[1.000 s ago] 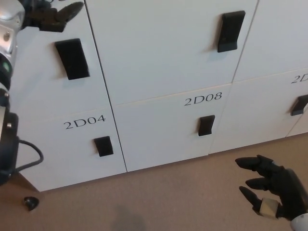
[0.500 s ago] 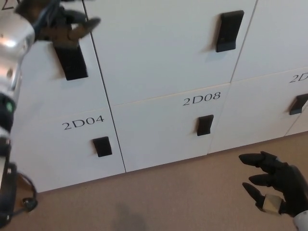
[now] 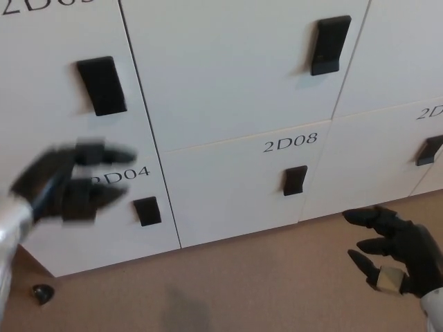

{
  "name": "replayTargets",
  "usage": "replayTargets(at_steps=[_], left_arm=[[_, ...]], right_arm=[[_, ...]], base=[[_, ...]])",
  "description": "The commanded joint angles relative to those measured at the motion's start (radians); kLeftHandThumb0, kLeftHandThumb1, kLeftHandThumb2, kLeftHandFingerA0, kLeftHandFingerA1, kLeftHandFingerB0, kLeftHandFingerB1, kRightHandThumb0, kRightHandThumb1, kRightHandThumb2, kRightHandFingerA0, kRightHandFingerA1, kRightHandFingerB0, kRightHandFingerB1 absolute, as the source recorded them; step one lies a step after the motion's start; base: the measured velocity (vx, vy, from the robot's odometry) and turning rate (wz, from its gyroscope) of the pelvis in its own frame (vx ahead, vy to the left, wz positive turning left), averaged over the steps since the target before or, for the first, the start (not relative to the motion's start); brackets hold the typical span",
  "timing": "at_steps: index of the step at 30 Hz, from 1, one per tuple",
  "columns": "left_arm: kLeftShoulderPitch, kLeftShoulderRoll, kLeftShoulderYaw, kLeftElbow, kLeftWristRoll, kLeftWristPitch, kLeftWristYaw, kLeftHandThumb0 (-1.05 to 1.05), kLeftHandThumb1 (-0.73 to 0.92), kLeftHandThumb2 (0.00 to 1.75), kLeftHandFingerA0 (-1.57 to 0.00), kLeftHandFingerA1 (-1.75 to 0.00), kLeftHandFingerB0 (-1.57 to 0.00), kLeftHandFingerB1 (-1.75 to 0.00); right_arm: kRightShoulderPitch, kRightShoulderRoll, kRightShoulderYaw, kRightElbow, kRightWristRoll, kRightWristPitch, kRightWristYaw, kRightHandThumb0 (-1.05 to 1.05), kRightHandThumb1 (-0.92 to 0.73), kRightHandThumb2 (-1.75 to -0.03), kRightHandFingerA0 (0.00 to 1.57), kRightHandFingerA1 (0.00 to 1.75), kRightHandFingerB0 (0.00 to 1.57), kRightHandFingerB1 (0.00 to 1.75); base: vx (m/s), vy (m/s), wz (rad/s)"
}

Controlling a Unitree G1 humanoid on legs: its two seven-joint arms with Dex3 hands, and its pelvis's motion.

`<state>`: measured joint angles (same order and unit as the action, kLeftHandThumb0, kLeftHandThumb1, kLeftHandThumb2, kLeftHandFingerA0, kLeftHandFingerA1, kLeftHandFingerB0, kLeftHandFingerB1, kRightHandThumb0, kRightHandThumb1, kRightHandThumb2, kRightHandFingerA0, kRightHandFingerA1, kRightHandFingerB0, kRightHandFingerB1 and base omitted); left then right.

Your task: The robot walks towards an open cabinet and lifts its left hand to push the door towards the right to close it.

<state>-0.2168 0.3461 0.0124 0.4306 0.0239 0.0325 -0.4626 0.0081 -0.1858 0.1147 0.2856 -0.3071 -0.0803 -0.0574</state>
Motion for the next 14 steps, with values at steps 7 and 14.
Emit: replayTargets(at_steps=[7,14], left_arm=[[0.559,0.041,0.277,-0.082,-0.077,-0.242,0.073,-0.55,0.65,0.6,-0.53,-0.4,-0.44,-0.36],[0.523,0.037,0.29,-0.033,-0.103,-0.173,0.024,-0.54,0.65,0.6,-0.54,-0.42,-0.46,-0.38]], right_arm=[[-0.071,-0.062,-0.104,0.258,0.1,-0.011,0.044,-0.24,-0.7,-0.61,0.59,0.46,0.5,0.42],[-0.155,0.049,-0.477,0.33,0.625,0.275,0.278,-0.34,-0.8,-0.63,0.54,0.46,0.42,0.4]], base=[[0.0,0.0,0.0],[0.0,0.0,0.01]])
